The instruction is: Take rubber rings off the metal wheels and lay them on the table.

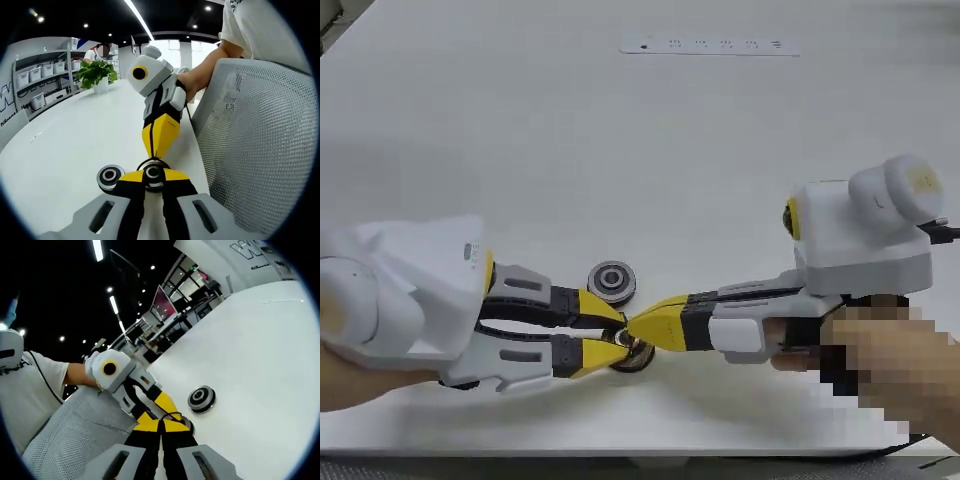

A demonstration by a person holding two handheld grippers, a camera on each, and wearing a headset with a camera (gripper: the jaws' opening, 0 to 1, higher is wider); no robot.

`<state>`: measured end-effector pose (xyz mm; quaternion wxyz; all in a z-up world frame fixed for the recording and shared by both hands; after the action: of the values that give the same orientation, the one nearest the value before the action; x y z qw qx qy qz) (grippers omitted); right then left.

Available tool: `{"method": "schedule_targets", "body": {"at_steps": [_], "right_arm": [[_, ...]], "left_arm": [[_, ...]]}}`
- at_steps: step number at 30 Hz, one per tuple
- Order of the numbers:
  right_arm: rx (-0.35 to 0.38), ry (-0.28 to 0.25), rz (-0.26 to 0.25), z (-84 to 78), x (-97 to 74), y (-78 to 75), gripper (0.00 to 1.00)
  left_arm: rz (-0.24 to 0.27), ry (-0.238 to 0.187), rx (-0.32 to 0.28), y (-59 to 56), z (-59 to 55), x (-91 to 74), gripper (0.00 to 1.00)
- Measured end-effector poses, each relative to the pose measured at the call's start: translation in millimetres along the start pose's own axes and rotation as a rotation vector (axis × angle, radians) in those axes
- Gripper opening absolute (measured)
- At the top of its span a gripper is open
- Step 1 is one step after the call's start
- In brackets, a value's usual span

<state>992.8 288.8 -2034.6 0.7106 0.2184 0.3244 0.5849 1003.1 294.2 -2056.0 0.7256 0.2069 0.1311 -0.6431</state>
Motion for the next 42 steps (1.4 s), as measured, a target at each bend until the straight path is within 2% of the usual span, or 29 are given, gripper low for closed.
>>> {"method": "schedule_targets", "body": {"at_steps": [7, 11, 13, 14, 15, 20, 24, 28, 34, 36, 38, 39, 42], "right_arm": [[-0.006, 0.033, -0.071, -9.9, -7.2, -12.3, 0.00], [-0.008, 0.043, -0.096, -10.4, -10.3, -17.0, 0.00], [-0.024, 0.059, -0.108, -11.3, -11.0, -17.2, 0.00], [-0.027, 0.062, -0.111, -11.4, -11.8, -16.8, 0.00], [-0.028, 0.062, -0.112, -10.2, -13.0, -17.8, 0.00], [-0.032, 0.050, -0.113, -4.1, -16.7, -15.6, 0.00], [-0.040, 0.047, -0.121, 0.2, -19.4, -14.9, 0.00], [-0.051, 0.044, -0.123, 5.0, -20.3, -12.3, 0.00], [-0.065, 0.044, -0.125, 10.3, -20.9, -8.0, 0.00], [-0.069, 0.041, -0.123, 12.4, -20.9, -6.0, 0.00], [-0.071, 0.045, -0.109, 12.9, -19.9, -3.1, 0.00], [-0.073, 0.047, -0.110, 13.2, -19.7, -2.2, 0.00], [-0.089, 0.061, -0.116, 14.2, -19.6, 0.5, 0.00]], "left_arm": [[0.006, 0.000, -0.016, -0.1, 0.7, 0.0, 0.07], [-0.004, 0.023, -0.028, 0.0, 1.9, -0.7, 0.08], [-0.026, 0.014, -0.027, -1.0, 7.3, -4.1, 0.09], [-0.031, 0.002, -0.046, -1.0, 11.2, -5.6, 0.10], [-0.038, -0.013, -0.069, -0.7, 16.8, -8.3, 0.14], [-0.058, -0.041, -0.074, 0.9, 31.8, -22.1, 0.34], [-0.067, -0.037, -0.074, 0.4, 38.2, -31.4, 0.60], [-0.064, -0.023, -0.037, 0.7, 39.7, -41.1, 0.69], [-0.034, -0.024, -0.041, 5.0, 41.6, -59.0, 0.84], [0.012, -0.021, -0.023, 10.7, 39.6, -64.9, 0.92], [0.025, -0.020, -0.044, 12.7, 36.0, -70.6, 0.98], [0.029, -0.011, -0.059, 13.4, 32.8, -74.5, 0.99], [0.059, 0.006, -0.056, 15.9, 26.3, -83.2, 0.99]]}}
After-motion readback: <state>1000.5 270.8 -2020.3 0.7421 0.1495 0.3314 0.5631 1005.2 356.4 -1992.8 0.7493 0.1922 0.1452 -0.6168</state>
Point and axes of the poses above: the centre of the closed fingertips' face, and the gripper's own axes: x roughly forward along the fingers, y roughly to its left, z roughly out of its top, the point moved 1 cm from there along -x, roughly backward along the fingers, and after that the axes turned 8 degrees about z, right-handed, at the moved point
